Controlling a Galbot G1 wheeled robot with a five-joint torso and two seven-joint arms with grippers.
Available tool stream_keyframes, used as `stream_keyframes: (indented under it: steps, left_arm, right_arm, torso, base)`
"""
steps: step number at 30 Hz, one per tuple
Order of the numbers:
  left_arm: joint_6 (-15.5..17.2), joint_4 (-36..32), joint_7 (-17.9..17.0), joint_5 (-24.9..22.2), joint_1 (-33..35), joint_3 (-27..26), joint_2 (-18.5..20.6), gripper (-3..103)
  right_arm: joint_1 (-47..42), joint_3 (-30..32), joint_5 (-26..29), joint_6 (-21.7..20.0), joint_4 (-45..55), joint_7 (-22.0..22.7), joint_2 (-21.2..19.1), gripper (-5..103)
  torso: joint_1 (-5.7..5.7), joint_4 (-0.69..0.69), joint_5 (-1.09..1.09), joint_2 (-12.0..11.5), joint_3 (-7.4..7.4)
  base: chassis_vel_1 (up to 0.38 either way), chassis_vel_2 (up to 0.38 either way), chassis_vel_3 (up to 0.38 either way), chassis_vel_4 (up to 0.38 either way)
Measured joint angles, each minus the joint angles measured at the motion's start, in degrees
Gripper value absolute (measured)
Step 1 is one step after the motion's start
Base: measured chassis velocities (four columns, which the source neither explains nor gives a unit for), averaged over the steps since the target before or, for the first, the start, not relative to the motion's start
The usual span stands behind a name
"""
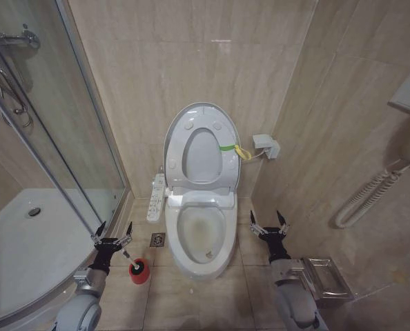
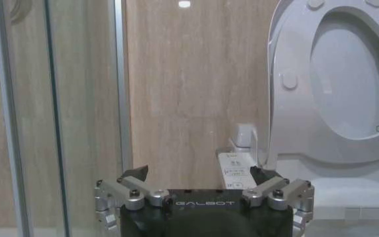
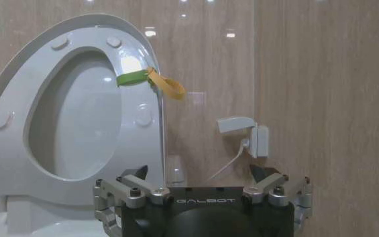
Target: Open the toilet lid, clean the toilet bowl with a toilet brush, close the toilet lid, and flush.
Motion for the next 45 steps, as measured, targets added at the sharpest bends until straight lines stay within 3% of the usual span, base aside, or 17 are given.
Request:
stream_keyframes:
  steps: [45]
  left_arm:
    - [0.0,0.0,0.0,0.0,0.0,0.0,0.0,100]
  right_arm:
    - [0.0,0.0,0.0,0.0,0.0,0.0,0.0,100]
  torso:
    - [0.0,0.0,0.0,0.0,0.0]
  base:
    - [0.0,0.0,0.0,0.0]
